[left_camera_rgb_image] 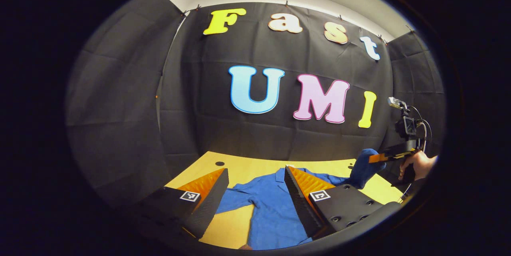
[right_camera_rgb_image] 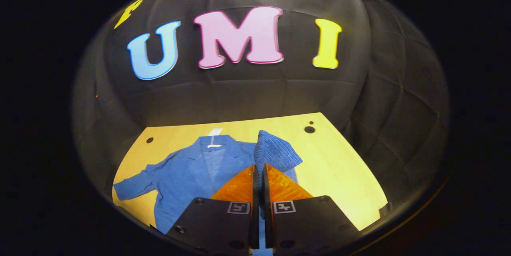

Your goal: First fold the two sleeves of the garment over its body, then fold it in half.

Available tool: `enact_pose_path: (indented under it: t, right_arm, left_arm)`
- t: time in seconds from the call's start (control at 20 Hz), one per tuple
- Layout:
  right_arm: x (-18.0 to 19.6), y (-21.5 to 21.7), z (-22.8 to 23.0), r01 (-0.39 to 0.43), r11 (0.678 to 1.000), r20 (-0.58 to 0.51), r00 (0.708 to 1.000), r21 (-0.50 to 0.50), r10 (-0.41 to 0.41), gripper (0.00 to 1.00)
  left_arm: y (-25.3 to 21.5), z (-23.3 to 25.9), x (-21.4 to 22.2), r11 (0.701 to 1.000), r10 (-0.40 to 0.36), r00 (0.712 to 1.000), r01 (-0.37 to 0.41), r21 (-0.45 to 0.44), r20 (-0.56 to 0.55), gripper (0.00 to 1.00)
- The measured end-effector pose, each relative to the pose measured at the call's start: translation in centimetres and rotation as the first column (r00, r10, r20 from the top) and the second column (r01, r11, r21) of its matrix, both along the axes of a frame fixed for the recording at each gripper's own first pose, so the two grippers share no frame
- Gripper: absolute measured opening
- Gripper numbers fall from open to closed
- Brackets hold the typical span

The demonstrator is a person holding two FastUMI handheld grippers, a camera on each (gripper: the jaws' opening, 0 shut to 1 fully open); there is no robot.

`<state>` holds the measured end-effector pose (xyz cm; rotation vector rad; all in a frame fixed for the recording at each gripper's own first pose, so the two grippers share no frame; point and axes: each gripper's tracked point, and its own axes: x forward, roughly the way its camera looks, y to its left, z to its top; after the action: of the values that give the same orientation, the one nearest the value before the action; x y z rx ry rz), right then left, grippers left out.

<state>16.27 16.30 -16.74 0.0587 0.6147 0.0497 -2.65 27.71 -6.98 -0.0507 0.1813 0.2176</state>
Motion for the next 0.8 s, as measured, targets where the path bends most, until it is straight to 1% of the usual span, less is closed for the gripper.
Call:
enact_pose_path:
  t: [0.15,0.3,0.45,0.5,0.55,0.6,0.65,0.7,0.75,0.8]
  right_arm:
    - [0.3,7.2,-1.7,-0.081,0.997,-0.029,0.996,-0.003,0.081,0.07]
    - [0.1,13.6,-3.7,-0.182,0.983,-0.040,0.983,-0.020,0.181,0.07]
    - [-0.6,18.8,-5.9,-0.294,0.955,-0.047,0.955,-0.052,0.291,0.07]
    - [-0.9,20.9,-7.0,-0.339,0.940,-0.049,0.940,-0.040,0.337,0.08]
    - [-1.6,22.9,-7.9,-0.390,0.921,-0.067,0.919,-0.010,0.388,0.02]
    - [-2.7,24.3,-8.7,-0.431,0.902,-0.100,0.897,0.022,0.431,0.15]
    - [-3.5,25.0,-8.5,-0.451,0.892,-0.105,0.886,0.033,0.451,0.29]
    - [-3.6,25.2,-8.2,-0.461,0.887,-0.085,0.883,0.027,0.462,0.43]
    - [-3.4,24.6,-7.4,-0.455,0.891,-0.055,0.890,-0.012,0.453,0.56]
    - [-3.5,23.9,-6.4,-0.458,0.889,-0.030,0.889,-0.035,0.457,0.70]
  left_arm:
    - [2.3,-0.3,-1.2,1.000,0.020,1.000,-0.020,-0.004,-0.009,0.82]
    - [4.3,-0.8,-2.3,0.999,0.040,0.999,-0.039,0.038,-0.022,0.82]
    - [5.5,-1.5,-3.4,0.997,0.050,0.998,-0.048,0.055,-0.044,0.82]
    - [6.0,-1.7,-3.6,0.997,0.057,0.997,-0.055,0.051,-0.052,0.84]
    - [6.4,-2.1,-3.9,0.997,0.068,0.996,-0.065,0.044,-0.062,0.82]
    - [6.8,-2.3,-4.0,0.997,0.077,0.995,-0.074,0.037,-0.068,0.82]
    - [7.2,-2.5,-4.0,0.996,0.087,0.994,-0.085,0.031,-0.071,0.82]
    - [7.5,-2.7,-3.9,0.995,0.095,0.993,-0.093,0.025,-0.075,0.82]
    - [7.8,-3.2,-4.0,0.995,0.103,0.991,-0.102,0.021,-0.082,0.82]
    - [8.2,-3.6,-3.9,0.994,0.111,0.990,-0.110,0.016,-0.090,0.82]
